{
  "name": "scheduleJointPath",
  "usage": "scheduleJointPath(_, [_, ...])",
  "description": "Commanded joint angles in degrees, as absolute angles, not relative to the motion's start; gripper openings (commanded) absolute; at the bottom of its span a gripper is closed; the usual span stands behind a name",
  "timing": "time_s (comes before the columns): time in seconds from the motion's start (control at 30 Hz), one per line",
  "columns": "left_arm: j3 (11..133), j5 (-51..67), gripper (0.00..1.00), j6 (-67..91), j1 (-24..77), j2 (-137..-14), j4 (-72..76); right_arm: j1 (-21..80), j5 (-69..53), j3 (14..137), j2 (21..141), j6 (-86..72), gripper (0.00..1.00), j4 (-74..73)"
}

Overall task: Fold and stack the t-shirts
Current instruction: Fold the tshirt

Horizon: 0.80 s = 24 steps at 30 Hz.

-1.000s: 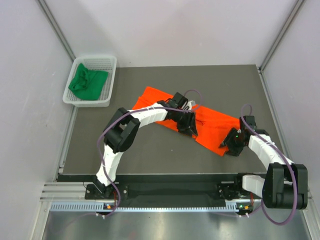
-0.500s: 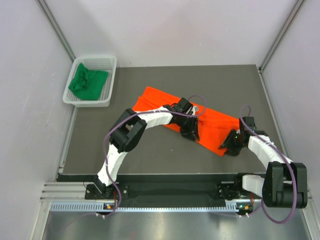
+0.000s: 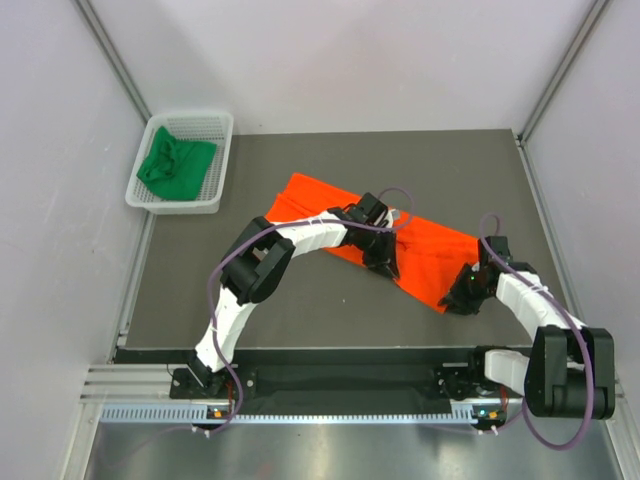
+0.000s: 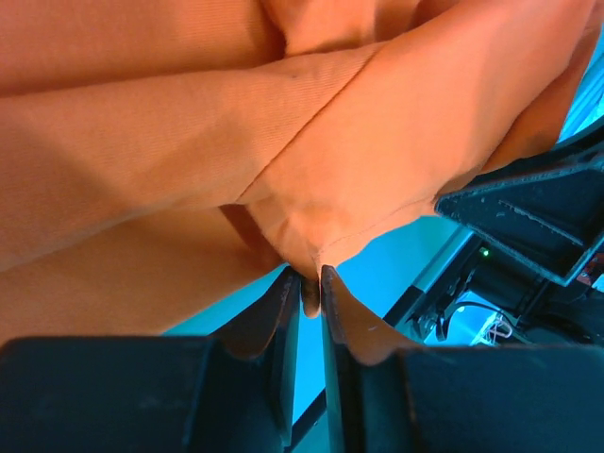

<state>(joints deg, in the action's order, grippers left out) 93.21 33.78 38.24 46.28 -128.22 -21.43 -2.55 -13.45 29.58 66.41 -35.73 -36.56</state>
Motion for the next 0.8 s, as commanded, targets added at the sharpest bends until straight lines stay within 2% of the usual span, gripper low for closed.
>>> scheduleJointPath(0.0, [95.8, 35.77, 0.21, 38.23, 46.32, -127.88, -20.21, -3.08, -14.77, 31.55, 63.9, -35.42, 0.33, -39.72])
scheduleJointPath(0.07, [96.15, 36.21, 0.22, 38.49, 46.32, -128.32, -20.21, -3.08, -14.77, 30.85, 64.25, -35.07, 0.36, -40.08])
scheduleJointPath(0.23, [96.24, 36.74, 0.2, 38.76, 46.41, -128.41, -19.6, -3.08, -14.59, 29.01, 64.07, -34.98, 0.34, -38.59])
scheduleJointPath(0.33, [96.33, 36.91, 0.19, 38.76, 46.32, -128.5, -19.6, -3.08, -13.89, 29.0, 65.56, -34.63, 0.28, -35.78])
scheduleJointPath(0.43, [96.33, 37.0, 0.17, 38.32, 46.41, -128.32, -20.04, -3.08, -13.97, 30.14, 67.41, -34.1, 0.16, -34.89])
scheduleJointPath(0.47, [96.68, 37.26, 0.15, 38.15, 46.41, -128.23, -20.39, -3.08, -14.15, 31.54, 67.67, -33.58, 0.05, -35.68])
scheduleJointPath(0.53, [97.64, 37.88, 0.11, 37.44, 46.32, -128.41, -21.35, -3.08, -14.68, 33.3, 66.89, -33.4, 0.0, -39.28])
scheduleJointPath(0.6, [98.87, 39.28, 0.08, 37.35, 46.23, -128.41, -22.15, -3.08, -15.73, 36.2, 64.44, -33.57, 0.0, -41.21])
scheduleJointPath(0.77, [100.98, 39.73, 0.08, 37.62, 46.14, -128.84, -22.41, -3.16, -15.21, 43.4, 65.03, -32.44, 0.0, -44.03])
